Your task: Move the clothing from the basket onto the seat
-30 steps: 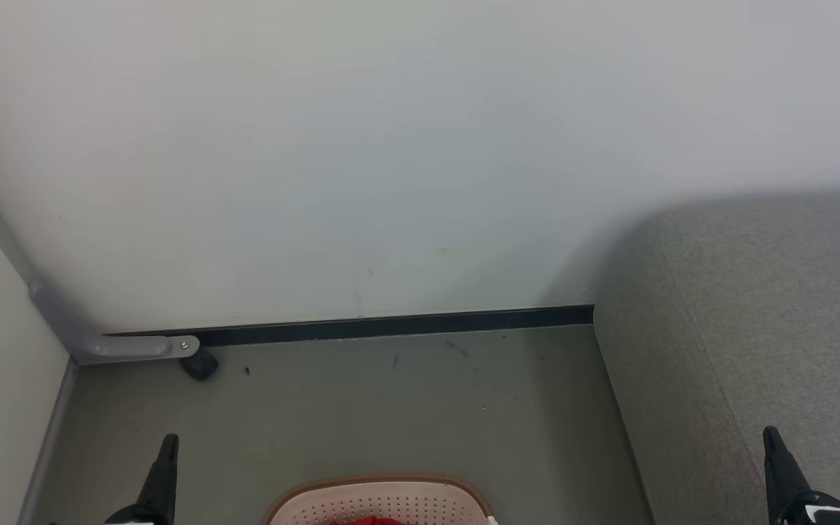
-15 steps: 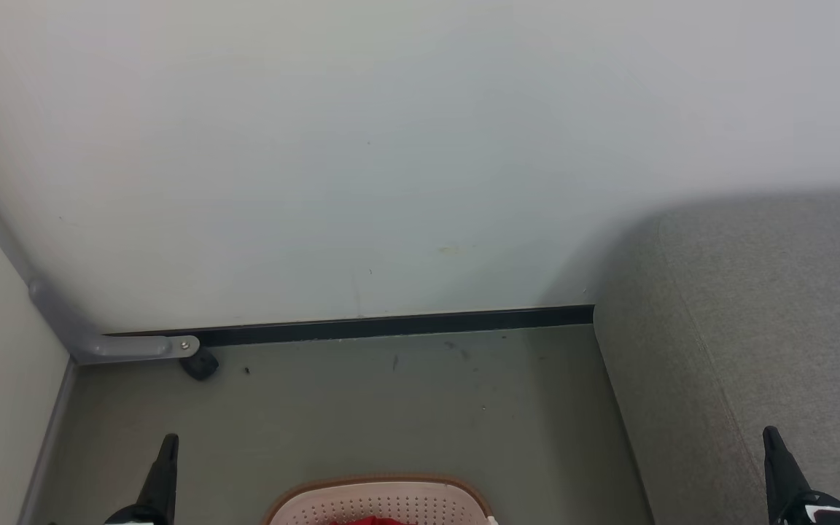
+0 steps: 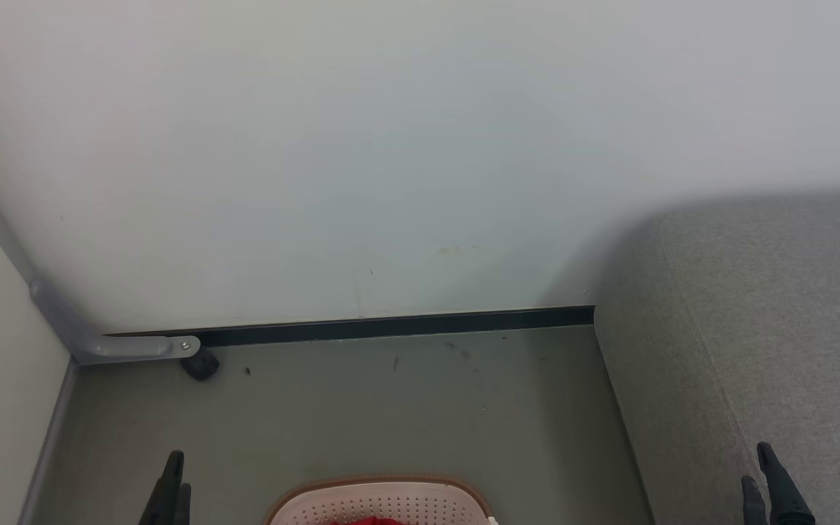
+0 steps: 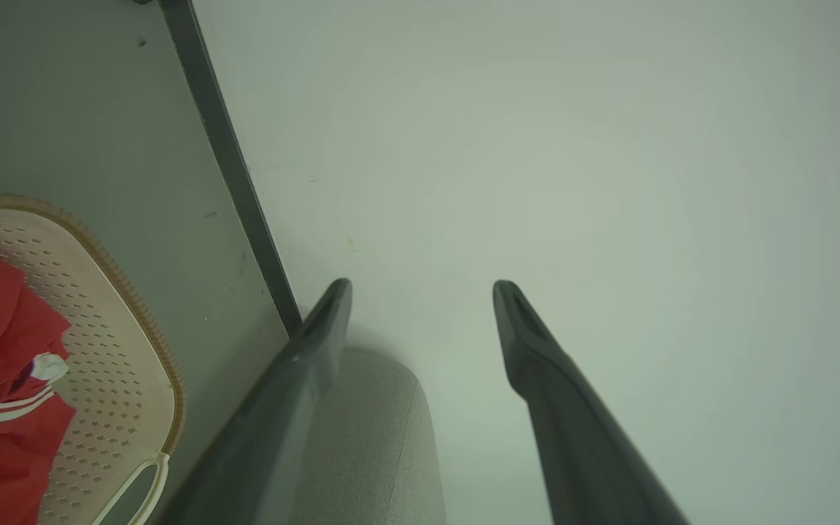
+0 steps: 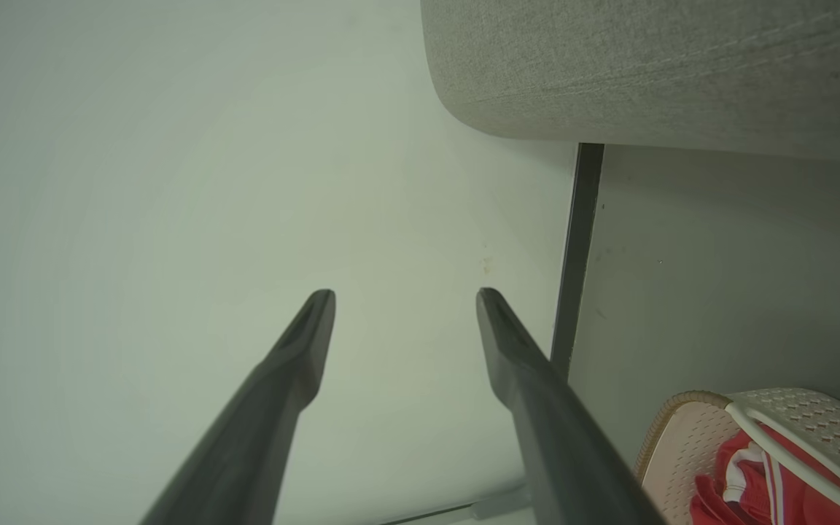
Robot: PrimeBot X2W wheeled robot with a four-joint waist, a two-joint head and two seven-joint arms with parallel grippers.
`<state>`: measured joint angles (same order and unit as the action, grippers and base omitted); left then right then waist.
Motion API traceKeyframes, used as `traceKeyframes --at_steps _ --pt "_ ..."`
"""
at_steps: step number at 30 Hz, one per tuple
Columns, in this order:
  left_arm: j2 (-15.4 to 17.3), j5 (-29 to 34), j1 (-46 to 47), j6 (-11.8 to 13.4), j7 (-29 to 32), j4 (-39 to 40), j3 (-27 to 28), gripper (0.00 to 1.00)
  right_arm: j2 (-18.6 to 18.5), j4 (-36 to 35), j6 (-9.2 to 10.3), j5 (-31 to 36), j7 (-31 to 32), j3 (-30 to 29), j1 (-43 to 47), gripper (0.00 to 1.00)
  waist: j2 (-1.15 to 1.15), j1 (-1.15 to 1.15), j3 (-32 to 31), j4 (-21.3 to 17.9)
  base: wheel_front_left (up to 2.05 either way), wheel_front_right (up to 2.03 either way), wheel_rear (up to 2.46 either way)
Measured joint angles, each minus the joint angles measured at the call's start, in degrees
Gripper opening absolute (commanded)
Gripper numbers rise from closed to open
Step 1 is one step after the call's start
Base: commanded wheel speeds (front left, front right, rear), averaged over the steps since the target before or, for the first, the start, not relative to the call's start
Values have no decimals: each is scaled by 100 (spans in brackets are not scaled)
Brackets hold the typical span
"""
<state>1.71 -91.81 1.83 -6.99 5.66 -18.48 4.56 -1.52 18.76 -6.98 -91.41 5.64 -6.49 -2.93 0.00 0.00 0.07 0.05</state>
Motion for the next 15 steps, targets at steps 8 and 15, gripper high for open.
traceKeyframes --at_steps 8,15 --pt "5 -22 2 0 -134 193 -66 100 -1 -144 0 0 -127 123 -28 100 0 0 -2 9 0 0 0" --pt "52 167 3 0 -309 372 -186 100 -55 -234 0 160 -260 305 -103 100 0 0 -2 13 0 0 0"
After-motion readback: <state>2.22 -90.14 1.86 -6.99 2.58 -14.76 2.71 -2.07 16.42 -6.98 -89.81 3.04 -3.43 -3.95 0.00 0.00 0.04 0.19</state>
